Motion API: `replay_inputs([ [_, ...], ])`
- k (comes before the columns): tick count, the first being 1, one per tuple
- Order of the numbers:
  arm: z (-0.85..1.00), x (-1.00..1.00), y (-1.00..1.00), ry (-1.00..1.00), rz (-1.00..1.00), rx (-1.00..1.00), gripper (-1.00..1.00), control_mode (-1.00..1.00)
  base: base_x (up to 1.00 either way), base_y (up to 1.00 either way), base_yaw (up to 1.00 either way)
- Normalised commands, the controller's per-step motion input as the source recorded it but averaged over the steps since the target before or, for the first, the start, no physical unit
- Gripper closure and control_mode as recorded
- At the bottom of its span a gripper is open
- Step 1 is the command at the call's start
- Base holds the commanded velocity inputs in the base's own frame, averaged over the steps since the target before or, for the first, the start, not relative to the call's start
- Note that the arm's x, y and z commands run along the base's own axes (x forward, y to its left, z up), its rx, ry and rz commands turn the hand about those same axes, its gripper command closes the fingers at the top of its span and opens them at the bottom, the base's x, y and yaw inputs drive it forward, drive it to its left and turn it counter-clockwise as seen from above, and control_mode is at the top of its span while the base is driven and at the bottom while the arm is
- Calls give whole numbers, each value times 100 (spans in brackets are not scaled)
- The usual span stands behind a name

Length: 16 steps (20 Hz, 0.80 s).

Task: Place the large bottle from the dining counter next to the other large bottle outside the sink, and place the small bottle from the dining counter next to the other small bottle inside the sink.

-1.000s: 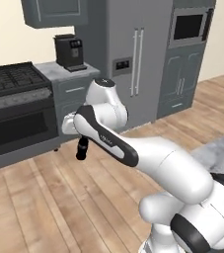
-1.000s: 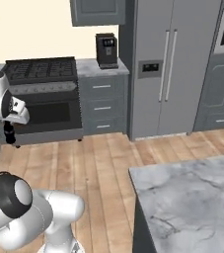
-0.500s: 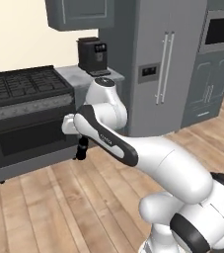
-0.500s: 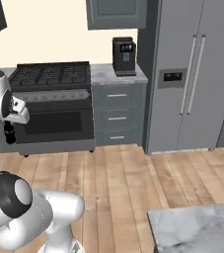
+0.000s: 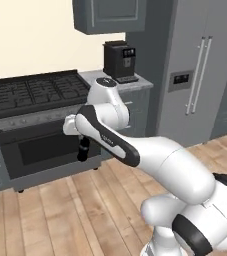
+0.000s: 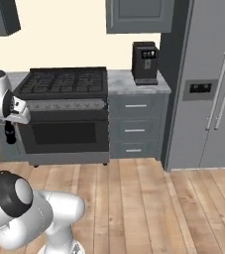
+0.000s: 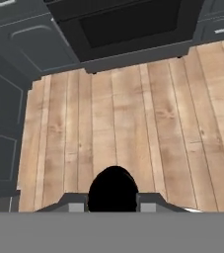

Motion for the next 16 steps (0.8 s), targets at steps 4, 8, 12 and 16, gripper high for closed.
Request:
replay_inputs([
  [4, 0, 0, 0, 0, 0, 0, 100, 100, 17, 26, 37],
  [8, 0, 0, 0, 0, 0, 0, 100, 100, 15, -1, 48],
  [12, 0, 0, 0, 0, 0, 0, 100, 100, 12, -1, 47],
  [16, 0, 0, 0, 0, 0, 0, 100, 100, 23, 0, 42],
])
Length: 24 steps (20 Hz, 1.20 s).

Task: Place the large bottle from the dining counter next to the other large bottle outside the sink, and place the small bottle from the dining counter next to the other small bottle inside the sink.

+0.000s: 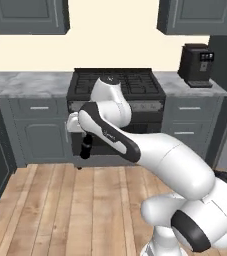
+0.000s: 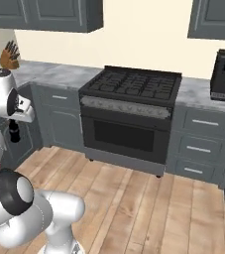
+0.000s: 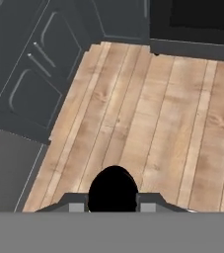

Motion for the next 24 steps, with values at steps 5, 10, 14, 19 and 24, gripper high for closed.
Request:
replay_inputs([
  [5, 0, 0, 0, 0, 0, 0, 100, 100, 44, 0, 38],
  [10, 0, 0, 0, 0, 0, 0, 100, 100, 60, -5, 29],
  [14, 0, 0, 0, 0, 0, 0, 100, 100, 77, 0, 26],
  [19, 0, 0, 0, 0, 0, 0, 100, 100, 68, 0, 26],
  [24, 0, 0, 0, 0, 0, 0, 100, 100, 43, 1, 28],
])
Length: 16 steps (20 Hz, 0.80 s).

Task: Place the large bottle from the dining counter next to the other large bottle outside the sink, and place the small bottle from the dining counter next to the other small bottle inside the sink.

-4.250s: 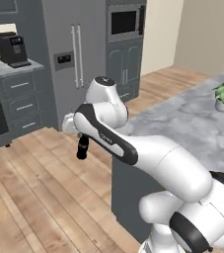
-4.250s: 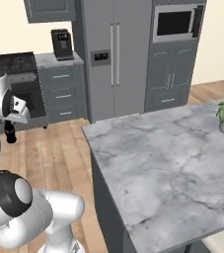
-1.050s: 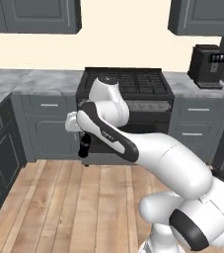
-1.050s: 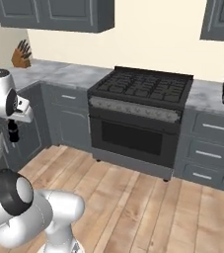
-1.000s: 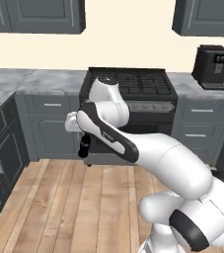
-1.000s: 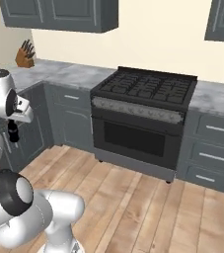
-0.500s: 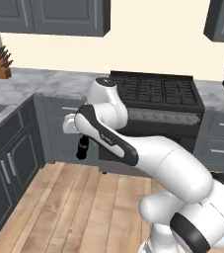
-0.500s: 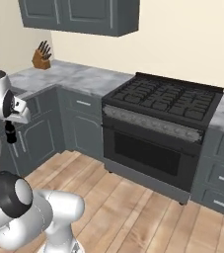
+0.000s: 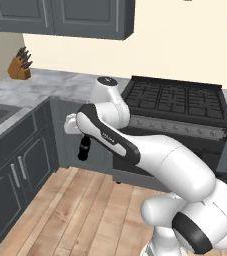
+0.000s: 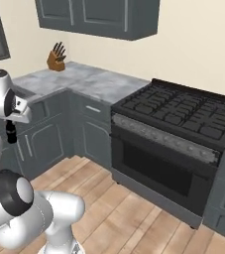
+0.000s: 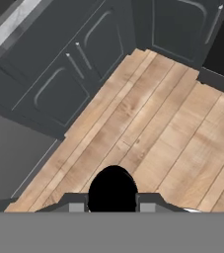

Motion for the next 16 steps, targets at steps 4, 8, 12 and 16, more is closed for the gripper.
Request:
replay_inputs([
  [4, 0, 0, 0, 0, 0, 0, 100, 100, 58, 0, 27],
  [8, 0, 0, 0, 0, 0, 0, 100, 100, 76, -1, 23],
  [12, 0, 0, 0, 0, 0, 0, 100, 100, 85, 0, 19],
  [16, 0, 0, 0, 0, 0, 0, 100, 100, 81, 6, 16],
])
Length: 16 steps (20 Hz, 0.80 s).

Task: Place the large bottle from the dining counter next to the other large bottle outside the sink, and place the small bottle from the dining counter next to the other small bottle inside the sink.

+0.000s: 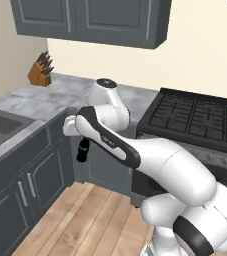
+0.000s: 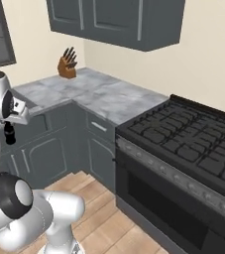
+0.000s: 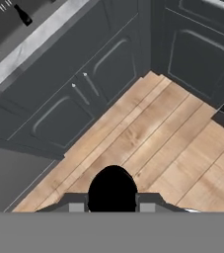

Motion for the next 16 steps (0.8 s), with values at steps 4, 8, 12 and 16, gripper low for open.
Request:
replay_inputs([
  [4, 0, 0, 0, 0, 0, 0, 100, 100, 72, 2, 23],
  [8, 0, 0, 0, 0, 0, 0, 100, 100, 73, -12, 29],
  [12, 0, 0, 0, 0, 0, 0, 100, 100, 70, -14, 31],
  [16, 0, 0, 0, 0, 0, 0, 100, 100, 50, -2, 33],
])
